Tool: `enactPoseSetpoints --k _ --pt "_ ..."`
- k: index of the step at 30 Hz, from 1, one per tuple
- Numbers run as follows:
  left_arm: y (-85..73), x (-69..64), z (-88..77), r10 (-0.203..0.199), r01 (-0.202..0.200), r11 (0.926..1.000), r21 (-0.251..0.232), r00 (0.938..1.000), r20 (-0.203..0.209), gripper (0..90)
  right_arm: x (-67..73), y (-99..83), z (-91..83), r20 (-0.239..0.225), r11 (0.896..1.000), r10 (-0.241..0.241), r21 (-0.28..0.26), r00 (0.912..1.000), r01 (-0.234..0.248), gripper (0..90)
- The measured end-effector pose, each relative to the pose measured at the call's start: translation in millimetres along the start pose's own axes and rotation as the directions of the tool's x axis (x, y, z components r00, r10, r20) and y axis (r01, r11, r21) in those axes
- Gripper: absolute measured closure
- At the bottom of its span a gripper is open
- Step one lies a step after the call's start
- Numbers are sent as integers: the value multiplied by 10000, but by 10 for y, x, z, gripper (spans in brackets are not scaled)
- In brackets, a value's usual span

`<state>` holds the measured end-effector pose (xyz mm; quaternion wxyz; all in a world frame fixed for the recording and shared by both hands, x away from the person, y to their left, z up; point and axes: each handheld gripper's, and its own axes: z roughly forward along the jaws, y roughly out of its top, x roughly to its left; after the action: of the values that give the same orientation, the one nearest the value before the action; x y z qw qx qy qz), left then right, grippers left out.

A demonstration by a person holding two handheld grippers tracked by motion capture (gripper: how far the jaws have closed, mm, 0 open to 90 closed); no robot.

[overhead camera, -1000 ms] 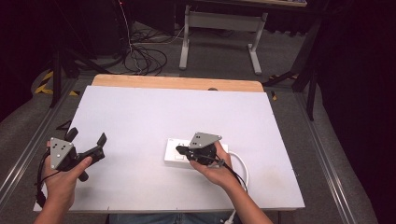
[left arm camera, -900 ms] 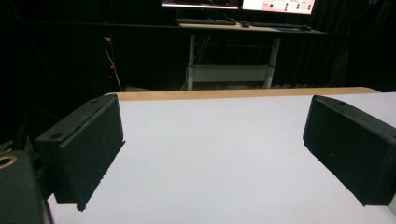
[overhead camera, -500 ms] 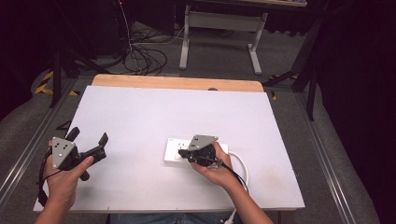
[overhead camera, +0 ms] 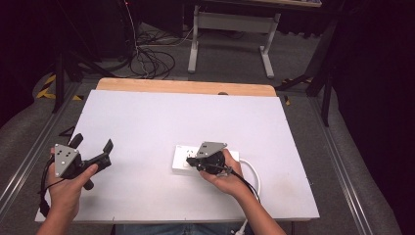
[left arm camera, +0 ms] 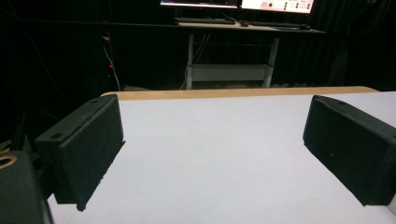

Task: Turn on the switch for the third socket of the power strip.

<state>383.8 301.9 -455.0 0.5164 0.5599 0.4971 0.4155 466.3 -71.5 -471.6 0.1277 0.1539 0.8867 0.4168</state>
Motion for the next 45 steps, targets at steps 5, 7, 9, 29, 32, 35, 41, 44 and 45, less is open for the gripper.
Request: enactPoseSetpoints --k 5,7,9,29,32,35,41,44,45 --pt "0 0 3 -6 6 10000 -20 10000 -14 54 -1 -1 1 -17 10000 34 -11 10000 -34 900" --pt "0 -1 3 -5 5 10000 -9 10000 -6 54 -1 -1 1 -13 10000 28 -12 10000 -28 900" --pt "1 0 4 9 -9 10000 -12 10000 -16 54 -1 -2 2 -13 10000 34 -18 10000 -34 900" --pt "-2 17 -38 -27 27 10000 -45 9999 -105 54 -22 -98 -53 25 9996 276 -112 9996 -276 900" --pt "-4 2 -25 -33 32 10000 -22 10000 -71 54 -23 -100 -55 16 9996 267 -110 9996 -267 900" --pt "-4 2 -19 0 0 10000 -31 10000 -67 54 -22 -100 -55 49 9997 208 -109 9998 -208 900" --pt "-3 7 -21 -29 29 10000 -38 10000 -44 54 -14 -96 -56 112 9998 201 -85 9997 -200 900" --pt "-3 5 -17 -9 9 10000 -29 10000 -31 54 -10 -94 -57 114 9997 223 -74 9997 -222 900" --pt "-2 6 -17 17 -17 10000 -24 10000 -48 54 -10 -93 -56 142 9998 209 -76 9997 -208 900"
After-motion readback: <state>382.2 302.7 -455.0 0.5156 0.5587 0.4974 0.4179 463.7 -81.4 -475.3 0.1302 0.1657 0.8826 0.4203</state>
